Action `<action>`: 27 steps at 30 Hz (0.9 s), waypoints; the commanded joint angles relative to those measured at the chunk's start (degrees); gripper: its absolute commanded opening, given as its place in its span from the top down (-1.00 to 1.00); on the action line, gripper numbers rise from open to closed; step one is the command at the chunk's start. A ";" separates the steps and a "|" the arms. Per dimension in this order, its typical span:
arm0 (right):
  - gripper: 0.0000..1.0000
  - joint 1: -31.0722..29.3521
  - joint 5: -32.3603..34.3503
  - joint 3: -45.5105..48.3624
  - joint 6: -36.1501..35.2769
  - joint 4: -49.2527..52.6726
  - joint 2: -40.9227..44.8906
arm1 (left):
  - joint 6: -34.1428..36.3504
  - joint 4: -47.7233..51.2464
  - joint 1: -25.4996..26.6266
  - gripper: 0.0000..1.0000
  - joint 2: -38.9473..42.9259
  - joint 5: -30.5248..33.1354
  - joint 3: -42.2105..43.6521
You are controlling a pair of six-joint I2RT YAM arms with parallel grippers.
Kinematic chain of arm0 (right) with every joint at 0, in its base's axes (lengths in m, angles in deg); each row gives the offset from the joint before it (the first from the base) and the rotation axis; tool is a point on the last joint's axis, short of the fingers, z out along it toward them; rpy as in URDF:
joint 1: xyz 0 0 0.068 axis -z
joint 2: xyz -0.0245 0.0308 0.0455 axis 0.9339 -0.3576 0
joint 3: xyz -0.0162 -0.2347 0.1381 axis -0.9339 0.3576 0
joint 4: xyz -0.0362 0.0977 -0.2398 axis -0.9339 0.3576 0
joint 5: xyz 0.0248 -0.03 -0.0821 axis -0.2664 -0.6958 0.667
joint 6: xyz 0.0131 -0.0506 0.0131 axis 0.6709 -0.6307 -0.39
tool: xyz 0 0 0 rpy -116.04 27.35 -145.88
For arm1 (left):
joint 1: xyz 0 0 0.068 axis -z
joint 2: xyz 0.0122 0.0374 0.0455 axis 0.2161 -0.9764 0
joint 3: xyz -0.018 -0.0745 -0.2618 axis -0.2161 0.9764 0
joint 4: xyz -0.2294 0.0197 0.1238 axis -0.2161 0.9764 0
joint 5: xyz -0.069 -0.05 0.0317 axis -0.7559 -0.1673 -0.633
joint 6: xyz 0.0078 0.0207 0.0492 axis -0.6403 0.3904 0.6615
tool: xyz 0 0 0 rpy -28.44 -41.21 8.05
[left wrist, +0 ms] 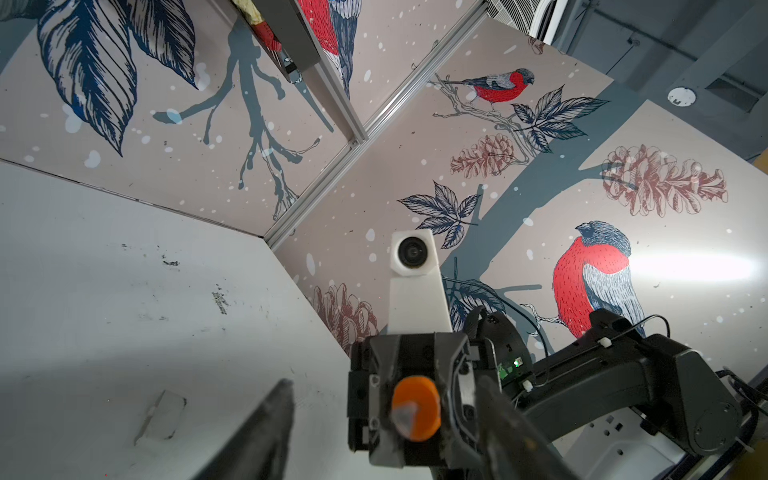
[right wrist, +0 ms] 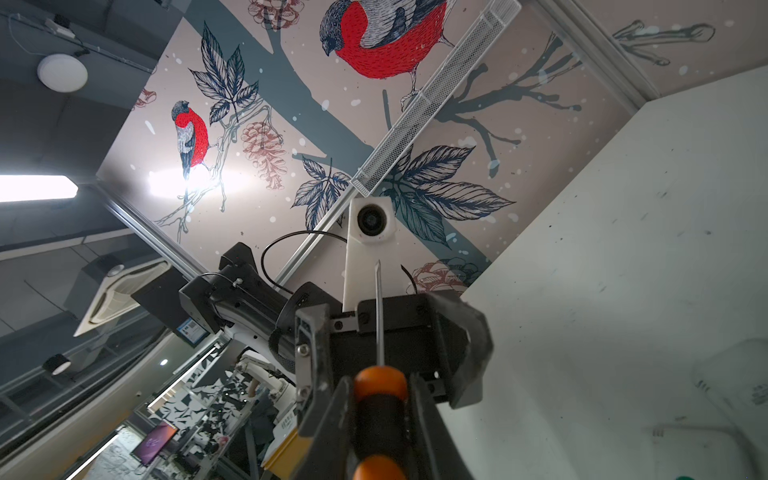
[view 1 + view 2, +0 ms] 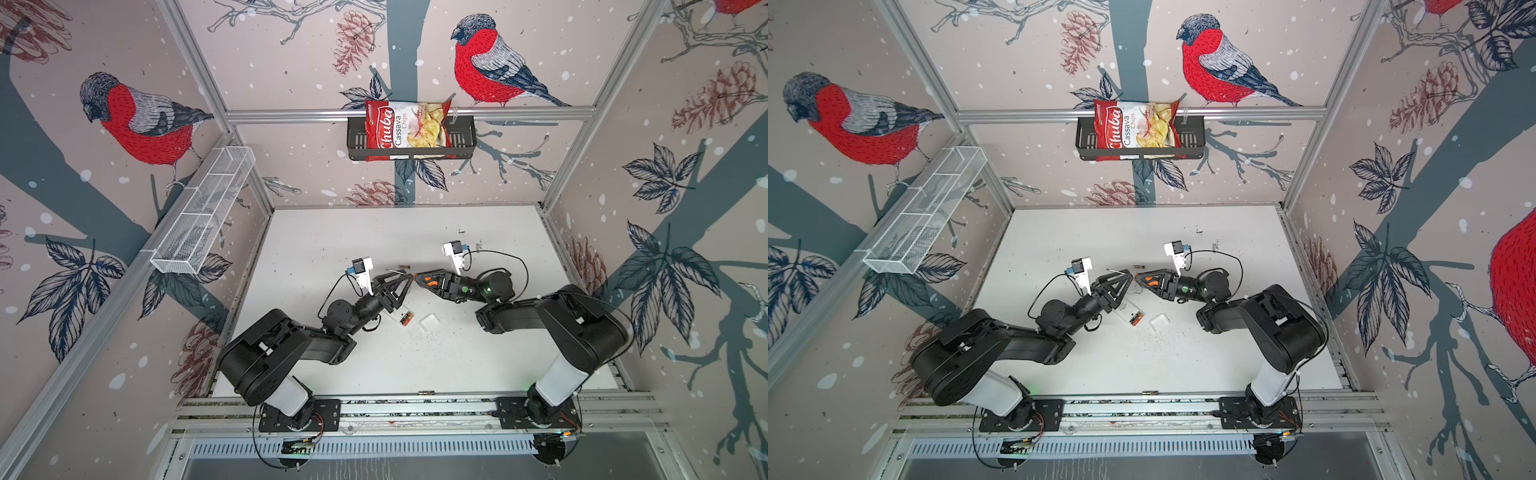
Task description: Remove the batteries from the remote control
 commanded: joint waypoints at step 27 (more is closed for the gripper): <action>1.00 -5.07 28.01 10.89 -41.17 77.28 37.76 | 20.83 68.51 -4.41 -0.92 19.35 18.04 -6.13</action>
